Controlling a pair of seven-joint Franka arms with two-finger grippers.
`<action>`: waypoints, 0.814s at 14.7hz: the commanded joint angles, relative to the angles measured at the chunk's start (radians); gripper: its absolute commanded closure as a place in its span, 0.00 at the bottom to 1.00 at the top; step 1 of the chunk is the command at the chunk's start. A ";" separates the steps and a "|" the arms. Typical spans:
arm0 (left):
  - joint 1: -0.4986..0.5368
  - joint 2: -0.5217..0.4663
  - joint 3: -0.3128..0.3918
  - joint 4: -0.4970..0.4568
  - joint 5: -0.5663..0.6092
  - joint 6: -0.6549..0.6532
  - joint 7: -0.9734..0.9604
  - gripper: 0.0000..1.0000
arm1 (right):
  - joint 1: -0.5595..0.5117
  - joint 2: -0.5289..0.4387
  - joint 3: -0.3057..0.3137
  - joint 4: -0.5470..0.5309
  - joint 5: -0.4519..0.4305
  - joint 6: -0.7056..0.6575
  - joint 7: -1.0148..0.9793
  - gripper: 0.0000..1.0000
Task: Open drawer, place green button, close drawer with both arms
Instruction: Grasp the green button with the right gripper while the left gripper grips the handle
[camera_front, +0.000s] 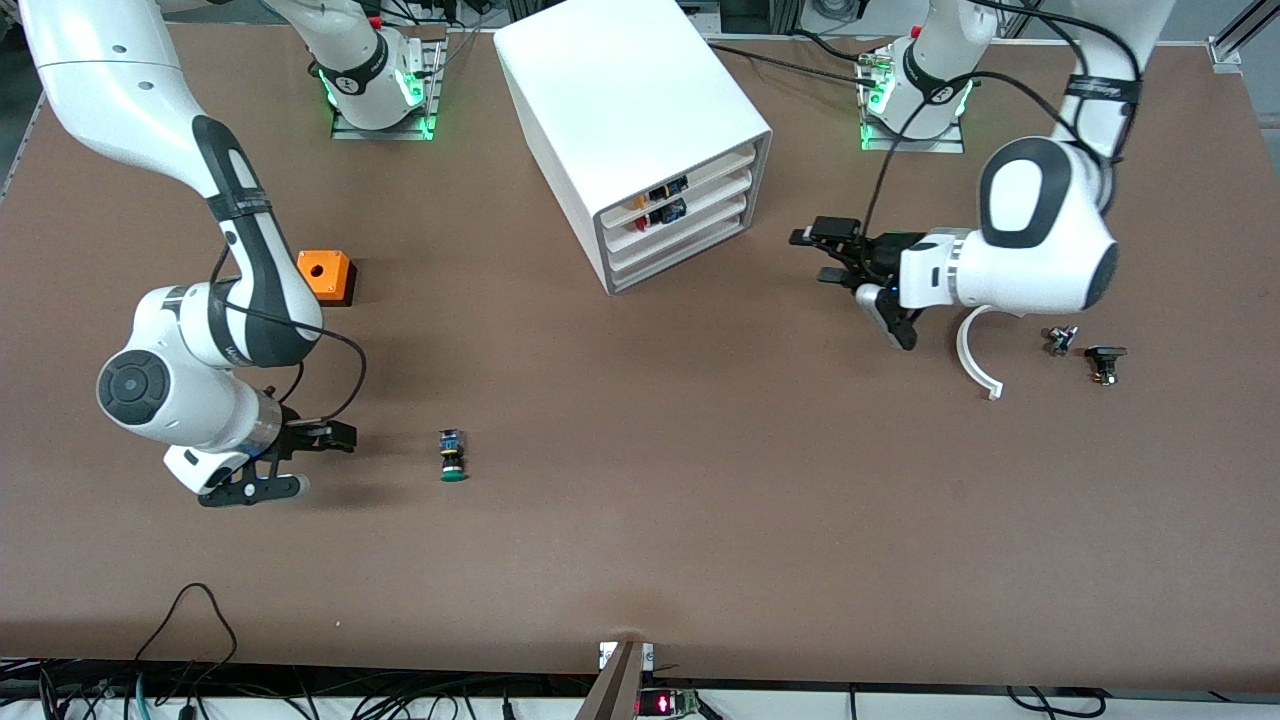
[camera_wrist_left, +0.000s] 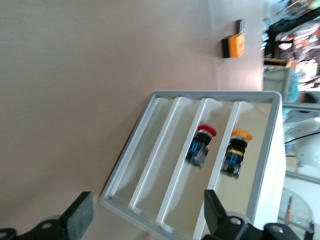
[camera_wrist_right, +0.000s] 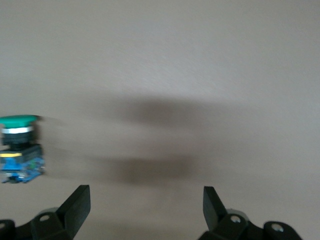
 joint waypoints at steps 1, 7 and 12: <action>0.007 0.038 -0.007 -0.079 -0.151 0.026 0.155 0.07 | 0.054 -0.003 0.002 0.025 -0.006 -0.011 -0.008 0.00; 0.005 0.225 -0.065 -0.160 -0.461 0.028 0.491 0.18 | 0.172 -0.004 0.011 0.051 0.017 -0.010 0.011 0.00; 0.004 0.288 -0.102 -0.194 -0.517 0.028 0.534 0.41 | 0.237 0.020 0.011 0.051 0.014 0.018 0.078 0.00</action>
